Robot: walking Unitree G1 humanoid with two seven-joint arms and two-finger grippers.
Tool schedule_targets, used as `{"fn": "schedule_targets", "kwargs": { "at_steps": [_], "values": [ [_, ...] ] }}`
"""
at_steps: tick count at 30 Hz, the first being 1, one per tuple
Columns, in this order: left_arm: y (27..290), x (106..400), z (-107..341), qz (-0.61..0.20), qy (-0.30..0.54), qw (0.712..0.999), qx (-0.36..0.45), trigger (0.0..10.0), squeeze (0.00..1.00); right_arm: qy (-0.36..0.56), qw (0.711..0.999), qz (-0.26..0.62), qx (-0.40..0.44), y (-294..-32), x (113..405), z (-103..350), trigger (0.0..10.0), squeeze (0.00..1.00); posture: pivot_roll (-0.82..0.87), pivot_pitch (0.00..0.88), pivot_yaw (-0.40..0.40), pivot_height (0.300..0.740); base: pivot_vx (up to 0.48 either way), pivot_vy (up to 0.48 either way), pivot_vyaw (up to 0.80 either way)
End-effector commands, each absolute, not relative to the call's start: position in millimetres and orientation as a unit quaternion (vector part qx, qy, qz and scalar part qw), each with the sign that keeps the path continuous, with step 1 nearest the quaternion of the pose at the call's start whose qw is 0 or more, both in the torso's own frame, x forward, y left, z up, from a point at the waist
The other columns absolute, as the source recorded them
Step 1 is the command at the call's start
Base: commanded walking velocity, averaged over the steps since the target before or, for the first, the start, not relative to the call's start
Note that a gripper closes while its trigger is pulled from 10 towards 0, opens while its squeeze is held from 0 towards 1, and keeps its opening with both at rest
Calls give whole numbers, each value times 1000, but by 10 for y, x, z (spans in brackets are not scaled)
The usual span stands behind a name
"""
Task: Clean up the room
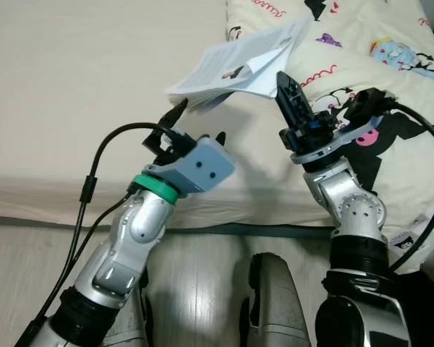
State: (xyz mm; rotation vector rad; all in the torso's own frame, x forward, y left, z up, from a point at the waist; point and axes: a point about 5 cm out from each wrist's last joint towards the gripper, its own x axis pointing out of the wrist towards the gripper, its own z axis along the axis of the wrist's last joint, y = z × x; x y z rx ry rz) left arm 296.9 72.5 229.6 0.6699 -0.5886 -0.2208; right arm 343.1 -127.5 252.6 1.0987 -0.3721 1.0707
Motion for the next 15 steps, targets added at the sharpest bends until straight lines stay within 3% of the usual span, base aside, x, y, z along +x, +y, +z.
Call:
{"fn": "schedule_targets", "kwargs": {
  "at_steps": [1, 4, 5, 6, 10, 15],
  "values": [
    [687, 2961, 2257, -107, -287, 893, 329, 10000, 1000, -176, 696, 490, 495, -1278, 3384, 2556, 0, 0, -13, 138, -38, 567, 0, 0, 0],
    [646, 3042, 2253, -91, -271, 911, 299, 10000, 1000, -166, 688, 499, 500, -1194, 3340, 2556, 0, 0, -18, 138, -45, 567, 0, 0, 0],
    [645, 3091, 2252, -84, -258, 922, 276, 10000, 90, -161, 685, 502, 503, -1161, 3322, 2556, 0, 0, -20, 138, -46, 567, 0, 0, 0],
    [657, 3147, 2268, -70, -251, 930, 259, 10000, 0, -157, 682, 506, 505, -1120, 3301, 2553, 0, 0, -23, 139, -47, 567, 0, 0, 0],
    [657, 3147, 2268, -70, -251, 930, 259, 10000, 0, -157, 682, 506, 505, -1120, 3301, 2553, 0, 0, -23, 139, -47, 567, 0, 0, 0],
    [761, 3297, 2423, -7, -277, 924, 265, 10000, 0, -143, 673, 509, 517, -1023, 3210, 2521, 0, 0, -27, 136, -48, 567, 0, 0, 0]
  ]
}}
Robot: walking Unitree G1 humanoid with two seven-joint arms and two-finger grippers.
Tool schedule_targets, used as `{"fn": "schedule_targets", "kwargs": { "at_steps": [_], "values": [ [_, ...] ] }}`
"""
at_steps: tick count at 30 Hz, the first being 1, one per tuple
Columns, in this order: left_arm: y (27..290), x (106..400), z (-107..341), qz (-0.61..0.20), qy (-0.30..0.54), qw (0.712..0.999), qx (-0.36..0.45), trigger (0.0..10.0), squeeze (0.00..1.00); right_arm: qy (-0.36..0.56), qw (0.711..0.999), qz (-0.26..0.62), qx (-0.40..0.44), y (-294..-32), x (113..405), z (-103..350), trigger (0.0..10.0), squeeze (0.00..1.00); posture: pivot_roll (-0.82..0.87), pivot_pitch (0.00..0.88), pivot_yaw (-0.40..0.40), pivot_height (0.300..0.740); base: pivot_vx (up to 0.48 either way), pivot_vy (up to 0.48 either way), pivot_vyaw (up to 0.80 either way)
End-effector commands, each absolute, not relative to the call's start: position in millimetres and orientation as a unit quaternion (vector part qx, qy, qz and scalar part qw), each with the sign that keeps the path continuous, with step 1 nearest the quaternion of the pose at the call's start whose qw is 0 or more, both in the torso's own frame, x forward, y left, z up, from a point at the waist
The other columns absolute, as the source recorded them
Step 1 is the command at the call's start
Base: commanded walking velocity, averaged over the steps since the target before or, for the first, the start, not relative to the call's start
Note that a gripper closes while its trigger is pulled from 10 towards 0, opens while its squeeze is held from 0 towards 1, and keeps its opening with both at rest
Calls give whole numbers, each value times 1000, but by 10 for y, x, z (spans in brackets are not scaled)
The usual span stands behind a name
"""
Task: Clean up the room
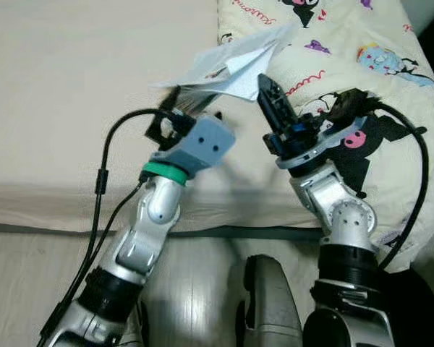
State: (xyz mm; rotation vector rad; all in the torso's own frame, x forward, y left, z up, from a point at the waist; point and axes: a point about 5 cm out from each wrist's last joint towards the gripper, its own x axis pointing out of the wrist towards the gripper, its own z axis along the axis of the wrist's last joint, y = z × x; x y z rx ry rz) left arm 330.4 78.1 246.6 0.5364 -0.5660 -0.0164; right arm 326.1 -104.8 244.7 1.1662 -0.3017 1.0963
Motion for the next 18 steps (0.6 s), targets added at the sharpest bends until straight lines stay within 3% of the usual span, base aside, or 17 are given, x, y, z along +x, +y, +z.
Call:
{"fn": "schedule_targets", "kwargs": {
  "at_steps": [1, 16, 18],
  "values": [
    [783, 3320, 2457, 5, -284, 920, 269, 10000, 0, -141, 670, 510, 521, -1003, 3178, 2516, 0, 0, -27, 136, -47, 567, 0, 0, 0],
    [955, 3383, 2484, 39, -295, 912, 283, 10000, 0, -116, 673, 512, 522, -953, 2968, 2443, 0, 0, -31, 124, -40, 567, 0, 0, 0],
    [944, 3360, 2509, 40, -312, 902, 295, 10000, 0, -114, 684, 499, 520, -955, 2994, 2440, 0, 0, -32, 120, -36, 567, 0, 0, 0]
  ]
}}
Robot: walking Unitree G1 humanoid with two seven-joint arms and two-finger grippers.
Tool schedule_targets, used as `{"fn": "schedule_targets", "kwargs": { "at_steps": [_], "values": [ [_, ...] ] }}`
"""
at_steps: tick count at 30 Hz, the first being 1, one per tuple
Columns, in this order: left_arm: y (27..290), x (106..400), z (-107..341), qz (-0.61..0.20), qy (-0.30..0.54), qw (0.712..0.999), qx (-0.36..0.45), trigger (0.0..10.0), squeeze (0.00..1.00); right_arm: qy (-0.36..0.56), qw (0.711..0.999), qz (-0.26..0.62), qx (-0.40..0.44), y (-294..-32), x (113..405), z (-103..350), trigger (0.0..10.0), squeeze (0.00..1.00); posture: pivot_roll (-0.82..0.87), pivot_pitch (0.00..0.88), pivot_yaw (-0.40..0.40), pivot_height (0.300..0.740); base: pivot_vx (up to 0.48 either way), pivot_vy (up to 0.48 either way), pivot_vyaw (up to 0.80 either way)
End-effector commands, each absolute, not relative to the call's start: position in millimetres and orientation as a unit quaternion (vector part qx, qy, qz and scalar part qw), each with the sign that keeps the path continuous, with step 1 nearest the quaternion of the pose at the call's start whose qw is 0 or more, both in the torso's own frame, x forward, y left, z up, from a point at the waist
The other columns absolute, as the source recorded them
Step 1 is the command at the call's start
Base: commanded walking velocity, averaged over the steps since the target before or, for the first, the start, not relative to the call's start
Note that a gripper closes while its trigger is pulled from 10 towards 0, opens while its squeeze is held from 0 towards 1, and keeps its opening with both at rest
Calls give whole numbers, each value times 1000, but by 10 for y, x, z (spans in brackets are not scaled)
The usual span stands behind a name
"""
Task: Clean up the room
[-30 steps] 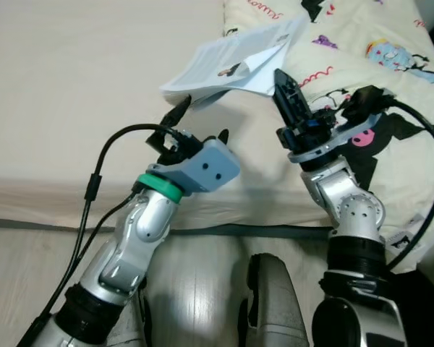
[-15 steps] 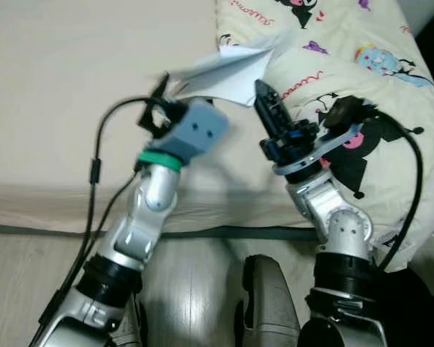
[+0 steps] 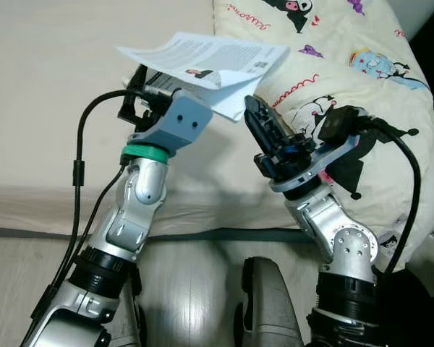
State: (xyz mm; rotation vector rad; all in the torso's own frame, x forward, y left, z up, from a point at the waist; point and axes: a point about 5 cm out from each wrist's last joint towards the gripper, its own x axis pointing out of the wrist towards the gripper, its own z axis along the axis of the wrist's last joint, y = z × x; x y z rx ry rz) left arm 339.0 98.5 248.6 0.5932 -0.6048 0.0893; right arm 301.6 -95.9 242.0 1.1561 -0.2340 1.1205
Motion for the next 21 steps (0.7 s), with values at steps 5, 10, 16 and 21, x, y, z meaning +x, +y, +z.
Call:
{"fn": "schedule_targets", "kwargs": {
  "at_steps": [5, 10, 16, 21],
  "values": [
    [957, 3246, 2410, 31, -318, 898, 304, 7451, 0, -115, 711, 457, 521, -1042, 3114, 2458, 0, 0, -32, 119, -34, 567, 0, 0, 0],
    [873, 3190, 2442, 16, -340, 891, 301, 0, 0, -97, 716, 450, 524, -989, 3163, 2434, 0, 0, -20, 115, -40, 567, 0, 0, 0],
    [772, 3138, 2449, -5, -361, 882, 302, 0, 0, -75, 720, 443, 528, -920, 3227, 2420, 0, 0, -19, 113, -39, 567, 0, 0, 0],
    [706, 3130, 2456, -13, -369, 879, 301, 0, 0, -37, 715, 462, 523, -748, 3199, 2383, 0, 0, -20, 113, -41, 567, 0, 0, 0]
  ]
}}
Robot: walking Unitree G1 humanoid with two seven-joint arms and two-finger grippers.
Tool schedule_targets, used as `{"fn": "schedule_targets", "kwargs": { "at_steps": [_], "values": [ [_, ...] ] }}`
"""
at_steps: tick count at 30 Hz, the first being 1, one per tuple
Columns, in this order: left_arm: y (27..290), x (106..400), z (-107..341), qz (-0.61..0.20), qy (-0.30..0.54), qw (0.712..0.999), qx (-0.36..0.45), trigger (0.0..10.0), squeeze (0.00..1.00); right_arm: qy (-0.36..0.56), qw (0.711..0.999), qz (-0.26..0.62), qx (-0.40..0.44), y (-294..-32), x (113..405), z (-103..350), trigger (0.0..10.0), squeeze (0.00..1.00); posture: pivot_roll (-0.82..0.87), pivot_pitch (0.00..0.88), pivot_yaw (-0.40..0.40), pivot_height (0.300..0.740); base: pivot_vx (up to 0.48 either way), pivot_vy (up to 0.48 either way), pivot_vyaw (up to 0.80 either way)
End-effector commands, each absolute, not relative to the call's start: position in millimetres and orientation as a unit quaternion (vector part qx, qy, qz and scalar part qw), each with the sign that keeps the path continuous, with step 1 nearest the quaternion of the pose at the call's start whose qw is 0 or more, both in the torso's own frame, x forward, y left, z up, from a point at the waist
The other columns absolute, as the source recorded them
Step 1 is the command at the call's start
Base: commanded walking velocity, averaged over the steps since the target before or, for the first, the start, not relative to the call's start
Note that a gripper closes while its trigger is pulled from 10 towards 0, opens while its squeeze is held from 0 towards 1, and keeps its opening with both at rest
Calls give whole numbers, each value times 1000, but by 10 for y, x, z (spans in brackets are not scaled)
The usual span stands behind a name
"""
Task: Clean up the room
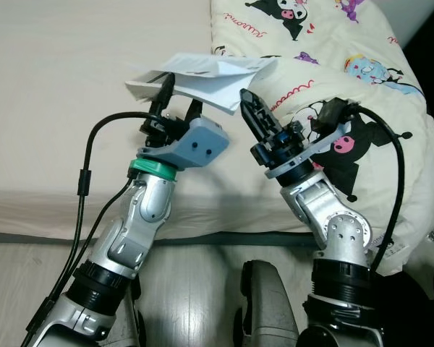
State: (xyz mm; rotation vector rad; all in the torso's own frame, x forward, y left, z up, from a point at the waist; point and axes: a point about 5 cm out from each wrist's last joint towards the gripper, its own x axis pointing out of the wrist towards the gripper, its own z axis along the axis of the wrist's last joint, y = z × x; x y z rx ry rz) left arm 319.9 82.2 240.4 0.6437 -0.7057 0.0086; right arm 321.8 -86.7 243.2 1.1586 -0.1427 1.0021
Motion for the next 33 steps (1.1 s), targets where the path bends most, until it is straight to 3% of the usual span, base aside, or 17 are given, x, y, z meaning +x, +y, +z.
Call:
{"fn": "schedule_targets", "kwargs": {
  "at_steps": [1, 6, 15, 16, 17, 18, 19, 20, 21, 23, 30, 32, 33],
  "values": [
    [706, 3130, 2456, -13, -369, 879, 301, 0, 0, -37, 715, 462, 523, -748, 3199, 2383, 0, 0, -20, 113, -41, 567, 0, 0, 0],
    [656, 3131, 2458, -19, -373, 876, 304, 0, 0, 21, 713, 490, 500, -500, 3083, 2253, 0, 0, -21, 118, -42, 567, 0, 0, 0],
    [655, 3142, 2390, -26, -363, 874, 321, 0, 0, 58, 722, 515, 459, -414, 3017, 2191, 0, 0, -24, 121, -42, 567, 0, 0, 0],
    [662, 3150, 2381, -24, -361, 873, 326, 3059, 0, 75, 723, 519, 450, -401, 3003, 2155, 0, 0, -24, 122, -45, 567, 0, 0, 0],
    [667, 3154, 2378, -22, -361, 872, 329, 3059, 0, 86, 724, 520, 445, -394, 2997, 2132, 0, 0, -24, 122, -45, 567, 0, 0, 0],
    [673, 3159, 2383, -19, -362, 872, 330, 9843, 0, 98, 722, 518, 447, -392, 2990, 2096, 0, 0, -22, 126, -47, 567, 0, 0, 0],
    [673, 3159, 2383, -19, -362, 872, 330, 9843, 0, 98, 722, 518, 447, -392, 2990, 2096, 0, 0, -22, 126, -47, 567, 0, 0, 0],
    [676, 3160, 2387, -18, -362, 871, 330, 8941, 0, 106, 721, 517, 449, -392, 2986, 2074, 0, 0, -22, 126, -47, 567, 0, 0, 0],
    [676, 3160, 2387, -18, -362, 871, 330, 8941, 0, 106, 721, 517, 449, -392, 2986, 2074, 0, 0, -22, 126, -47, 567, 0, 0, 0],
    [670, 3140, 2387, -25, -371, 869, 327, 0, 0, 119, 719, 514, 452, -383, 2969, 2034, 0, 0, -23, 127, -49, 567, 0, 0, 0],
    [660, 3109, 2373, -32, -378, 867, 322, 0, 0, 131, 732, 498, 446, -385, 2987, 1980, 0, 0, -27, 130, -50, 567, 0, 0, 0],
    [664, 3102, 2358, -34, -374, 872, 315, 0, 0, 124, 748, 475, 447, -442, 3057, 1978, 0, 0, -29, 133, -52, 567, 0, 0, 0],
    [670, 3104, 2344, -34, -368, 877, 306, 0, 0, 120, 756, 464, 447, -475, 3093, 1982, 8039, 0, -29, 133, -52, 567, 0, 0, 0]
  ]
}}
